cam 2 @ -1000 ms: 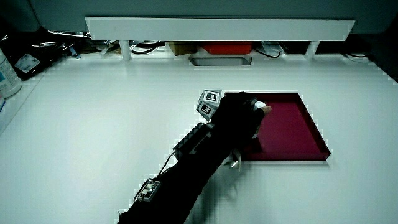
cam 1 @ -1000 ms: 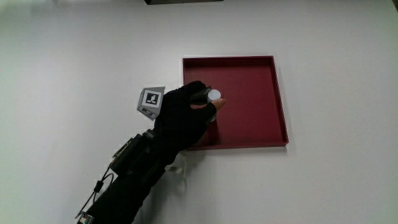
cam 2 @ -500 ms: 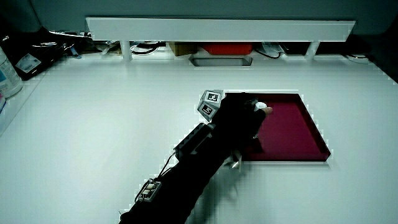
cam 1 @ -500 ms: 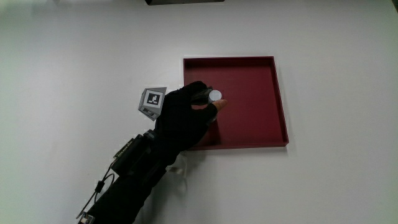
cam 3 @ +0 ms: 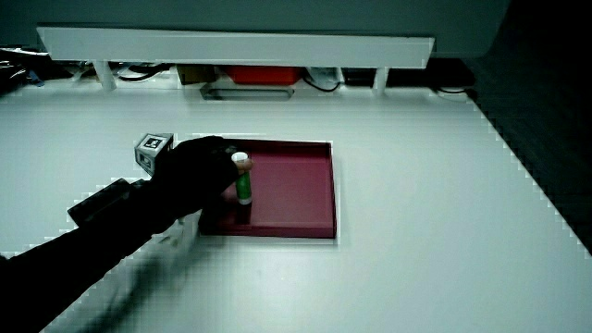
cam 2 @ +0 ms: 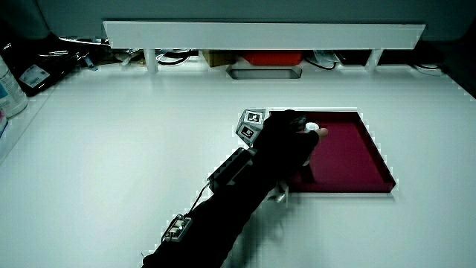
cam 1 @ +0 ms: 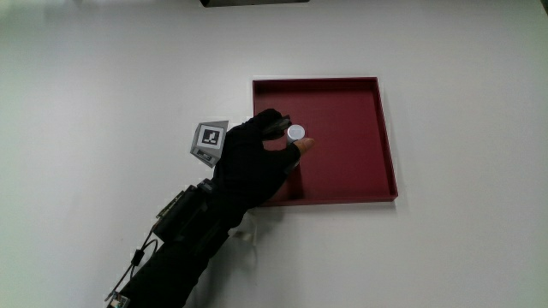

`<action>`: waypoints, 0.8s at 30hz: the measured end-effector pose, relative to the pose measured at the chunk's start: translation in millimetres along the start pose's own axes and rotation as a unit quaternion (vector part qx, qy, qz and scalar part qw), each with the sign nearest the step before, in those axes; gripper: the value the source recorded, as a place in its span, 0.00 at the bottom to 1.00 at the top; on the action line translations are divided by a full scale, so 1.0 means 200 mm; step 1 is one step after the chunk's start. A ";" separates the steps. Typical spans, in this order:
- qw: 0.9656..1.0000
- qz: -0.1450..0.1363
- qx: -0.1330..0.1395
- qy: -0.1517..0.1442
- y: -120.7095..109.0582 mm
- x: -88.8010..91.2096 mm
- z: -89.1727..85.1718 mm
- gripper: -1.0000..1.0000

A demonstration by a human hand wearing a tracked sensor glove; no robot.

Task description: Place glue stick

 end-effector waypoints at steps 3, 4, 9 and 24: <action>1.000 0.000 0.001 -0.007 -0.01 0.01 0.01 0.18; 1.000 -0.002 0.002 -0.003 -0.01 0.01 0.01 0.16; 1.000 -0.006 -0.009 0.003 -0.03 0.04 0.02 0.08; 0.980 -0.098 -0.167 -0.037 -0.09 0.22 0.22 0.00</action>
